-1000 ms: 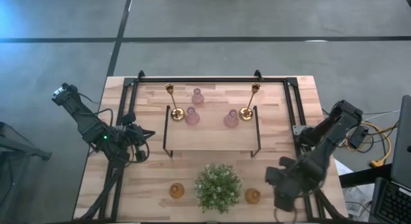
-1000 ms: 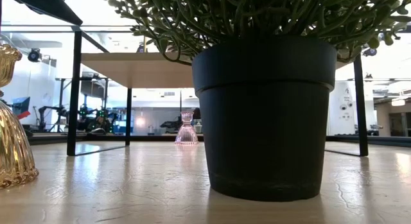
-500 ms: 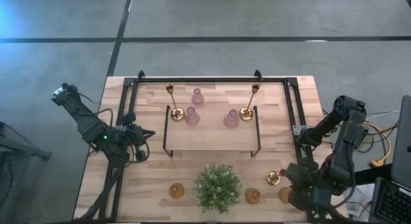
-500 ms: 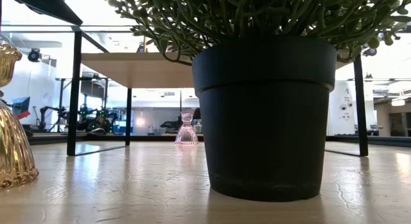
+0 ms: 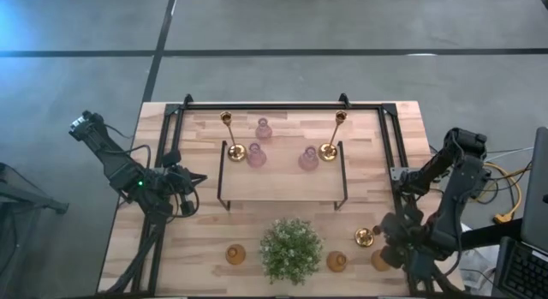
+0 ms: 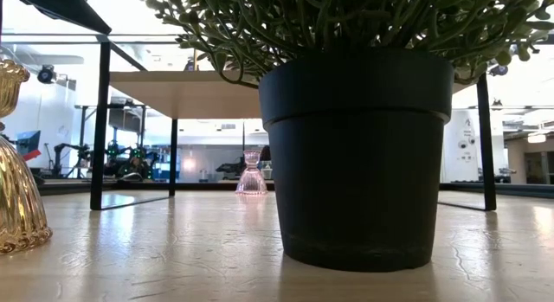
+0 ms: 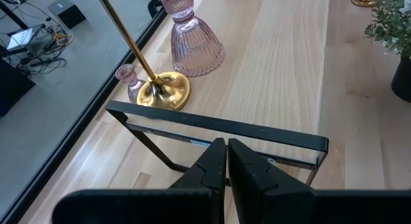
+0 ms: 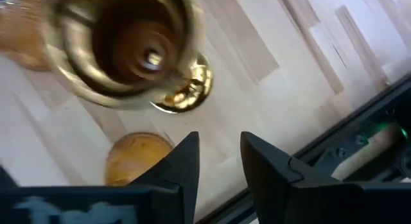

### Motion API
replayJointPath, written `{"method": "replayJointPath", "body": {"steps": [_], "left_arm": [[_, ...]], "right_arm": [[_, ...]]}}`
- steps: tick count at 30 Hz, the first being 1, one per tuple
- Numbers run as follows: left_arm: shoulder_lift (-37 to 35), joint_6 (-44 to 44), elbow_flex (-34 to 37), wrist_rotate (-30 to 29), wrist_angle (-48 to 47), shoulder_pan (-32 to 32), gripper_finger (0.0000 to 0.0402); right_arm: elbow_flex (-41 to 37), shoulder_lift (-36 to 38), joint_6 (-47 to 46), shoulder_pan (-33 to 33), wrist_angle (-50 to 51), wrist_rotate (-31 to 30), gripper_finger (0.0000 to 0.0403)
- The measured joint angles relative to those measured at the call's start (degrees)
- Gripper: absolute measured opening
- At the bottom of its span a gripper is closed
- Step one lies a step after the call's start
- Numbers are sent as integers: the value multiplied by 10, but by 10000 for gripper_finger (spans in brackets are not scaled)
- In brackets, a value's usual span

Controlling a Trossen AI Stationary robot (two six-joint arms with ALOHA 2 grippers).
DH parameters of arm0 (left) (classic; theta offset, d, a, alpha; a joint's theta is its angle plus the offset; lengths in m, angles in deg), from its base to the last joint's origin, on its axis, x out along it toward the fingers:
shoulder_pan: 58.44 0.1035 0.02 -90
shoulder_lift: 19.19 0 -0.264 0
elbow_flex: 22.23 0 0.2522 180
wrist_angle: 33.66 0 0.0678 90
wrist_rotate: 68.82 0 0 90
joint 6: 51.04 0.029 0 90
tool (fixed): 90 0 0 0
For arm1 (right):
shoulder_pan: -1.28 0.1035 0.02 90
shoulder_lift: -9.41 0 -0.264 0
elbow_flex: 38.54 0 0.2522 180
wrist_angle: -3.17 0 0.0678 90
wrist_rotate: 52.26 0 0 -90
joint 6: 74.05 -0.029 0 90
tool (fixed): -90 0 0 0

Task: Pick & Place candle stick holders
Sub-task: Put the gold candle holder on the shelf

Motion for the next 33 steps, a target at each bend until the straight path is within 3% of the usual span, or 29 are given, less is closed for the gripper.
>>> {"method": "replayJointPath", "body": {"steps": [11,19,23,33], "left_arm": [[0,0,0,0,0,0,21],[0,0,0,0,0,0,21],[0,0,0,0,0,0,21],[0,0,0,0,0,0,21]], "right_arm": [[-16,2,-89,75,1,-49,151],[-36,-2,-94,134,-8,-187,178],[-57,-1,-117,144,-15,-192,176],[-58,3,-72,142,-20,-198,163]]}}
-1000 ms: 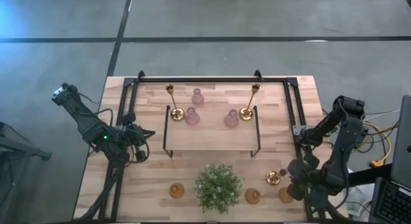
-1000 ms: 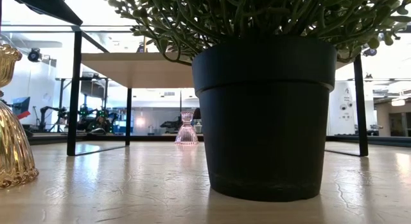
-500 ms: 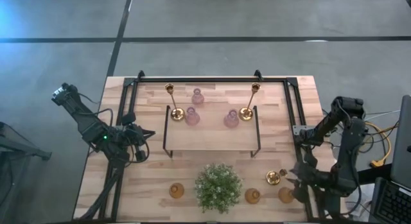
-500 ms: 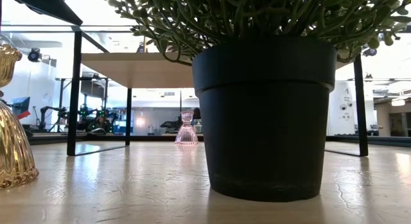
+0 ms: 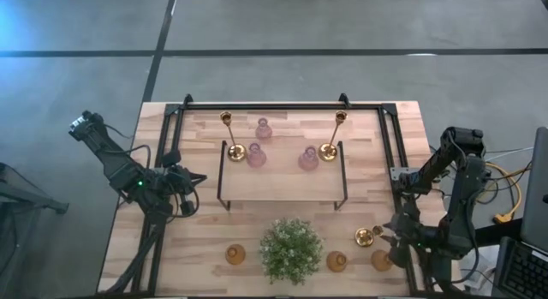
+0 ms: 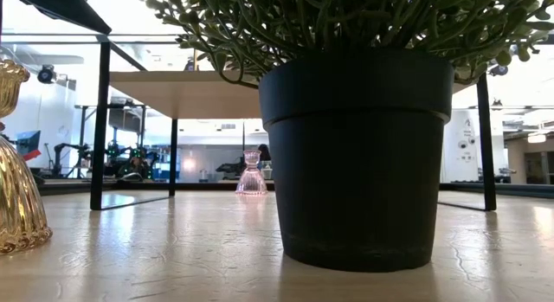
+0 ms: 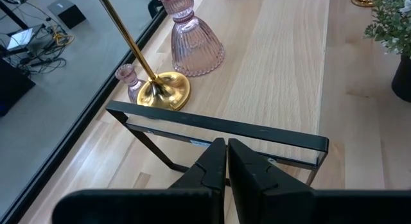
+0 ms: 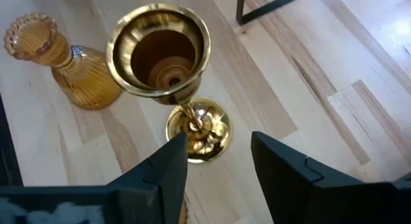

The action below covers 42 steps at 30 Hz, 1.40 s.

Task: Pick & Place candle stick holders
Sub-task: Put the gold candle holder on the shelf

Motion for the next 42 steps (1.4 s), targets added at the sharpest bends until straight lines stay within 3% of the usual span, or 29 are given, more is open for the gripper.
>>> {"method": "replayJointPath", "body": {"steps": [11,19,42], "left_arm": [[0,0,0,0,0,0,21],[0,0,0,0,0,0,21],[0,0,0,0,0,0,21]], "right_arm": [[-3,1,21,-21,-35,-12,166],[-7,-3,91,-53,-93,-35,165],[-34,0,106,-77,-131,-77,138]]}}
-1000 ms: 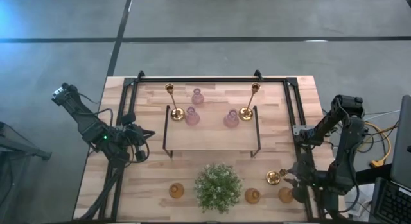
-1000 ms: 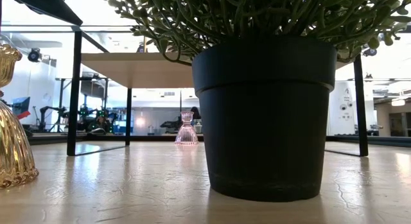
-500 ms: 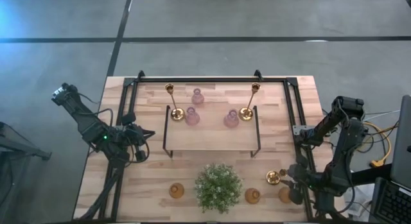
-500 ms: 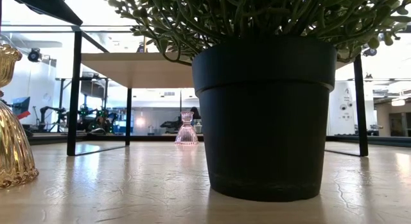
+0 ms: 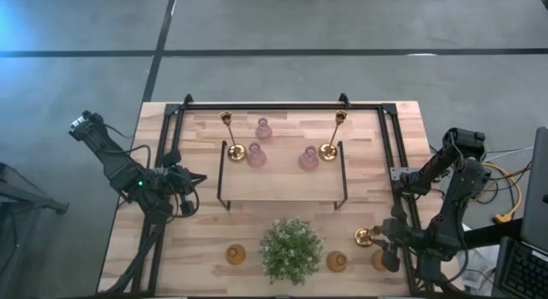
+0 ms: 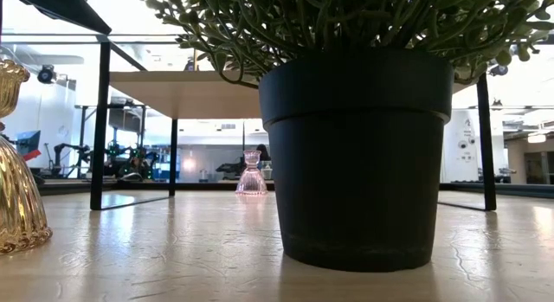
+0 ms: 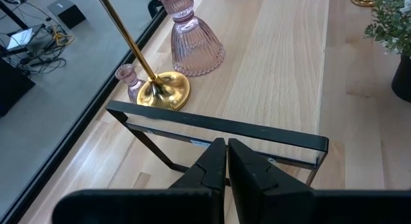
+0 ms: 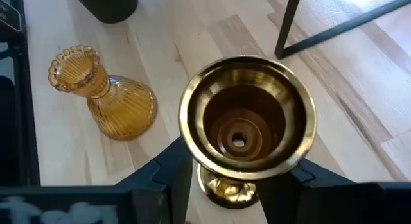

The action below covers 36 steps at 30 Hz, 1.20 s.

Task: Pick & Place candle stick holders
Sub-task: Put the gold candle holder on the shelf

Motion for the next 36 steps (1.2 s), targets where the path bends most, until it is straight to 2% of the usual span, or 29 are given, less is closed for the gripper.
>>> {"method": "replayJointPath", "body": {"steps": [9,18,36], "left_arm": [[0,0,0,0,0,0,21],[0,0,0,0,0,0,21],[0,0,0,0,0,0,21]], "right_arm": [[-1,0,3,-3,-1,3,97],[-2,1,15,-3,2,2,19],[-2,7,69,-30,4,-10,11]]}}
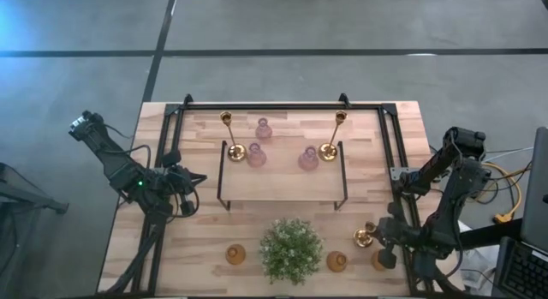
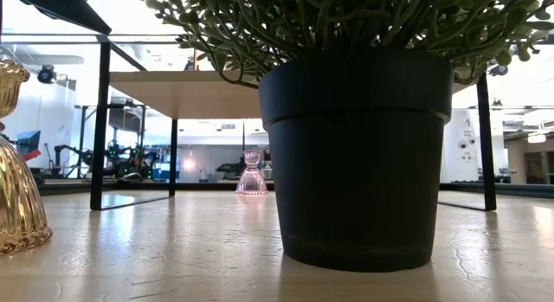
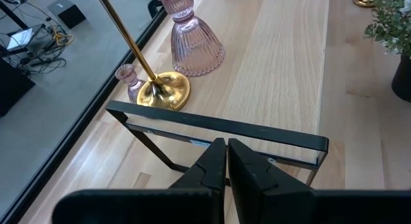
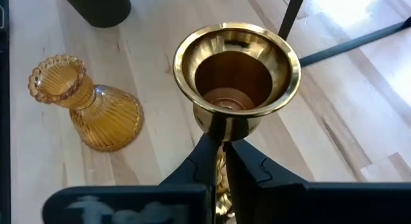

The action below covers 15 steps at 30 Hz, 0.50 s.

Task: Pick & Place candle stick holders
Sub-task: Put the gold candle holder on the shelf

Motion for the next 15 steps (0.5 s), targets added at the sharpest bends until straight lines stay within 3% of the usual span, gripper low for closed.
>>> {"method": "replayJointPath", "body": {"steps": [9,15], "left_arm": [[0,0,0,0,0,0,21],[0,0,0,0,0,0,21]], "right_arm": [[86,61,74,-31,105,1,11],[196,92,215,-89,118,0,11]]}}
